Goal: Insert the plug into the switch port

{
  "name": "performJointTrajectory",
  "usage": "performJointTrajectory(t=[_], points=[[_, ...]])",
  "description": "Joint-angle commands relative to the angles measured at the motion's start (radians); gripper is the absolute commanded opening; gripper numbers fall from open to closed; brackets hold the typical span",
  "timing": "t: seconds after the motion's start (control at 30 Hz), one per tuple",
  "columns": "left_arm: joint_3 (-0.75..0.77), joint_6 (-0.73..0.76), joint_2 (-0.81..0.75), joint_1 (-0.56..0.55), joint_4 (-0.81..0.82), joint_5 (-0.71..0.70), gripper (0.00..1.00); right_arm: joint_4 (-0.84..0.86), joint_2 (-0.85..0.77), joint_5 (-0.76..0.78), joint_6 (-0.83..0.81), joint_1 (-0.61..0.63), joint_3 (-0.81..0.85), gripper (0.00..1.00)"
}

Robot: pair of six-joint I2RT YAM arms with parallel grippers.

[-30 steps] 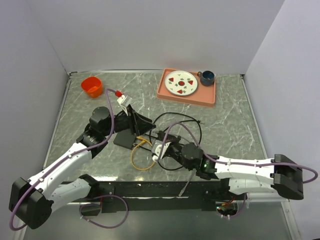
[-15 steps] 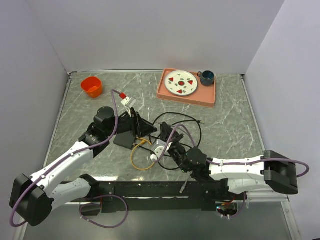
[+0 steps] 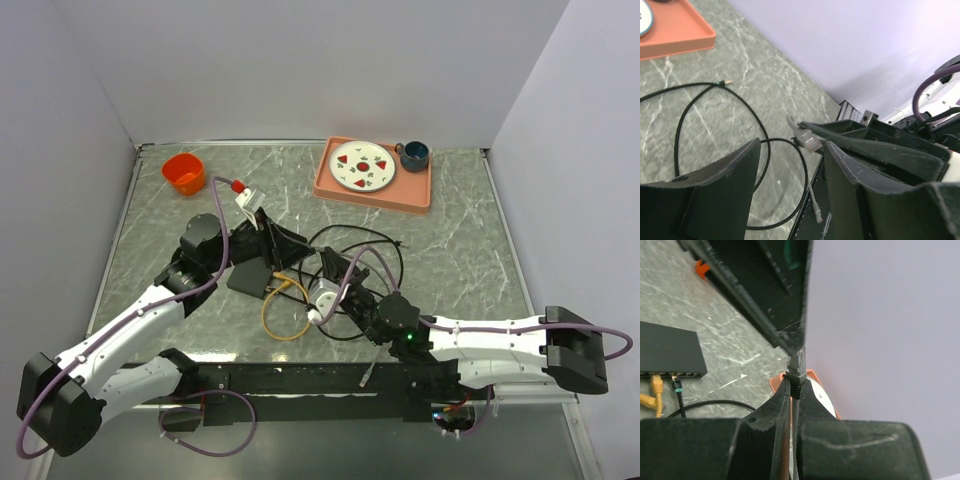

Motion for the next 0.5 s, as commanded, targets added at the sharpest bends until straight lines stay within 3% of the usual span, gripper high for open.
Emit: performJointTrajectory(t=[0.0, 0.47], points=[[0.05, -0.018, 0.001, -0.019, 0.093, 0.002, 0.58, -0.019, -0.044, -0.021, 0.05, 0.006, 0.052, 0.0], [0.102, 0.028, 0.081, -0.09, 0.052, -0.044, 0.4, -0.051, -0.061, -0.009, 0.082, 0.006, 0.072, 0.0]])
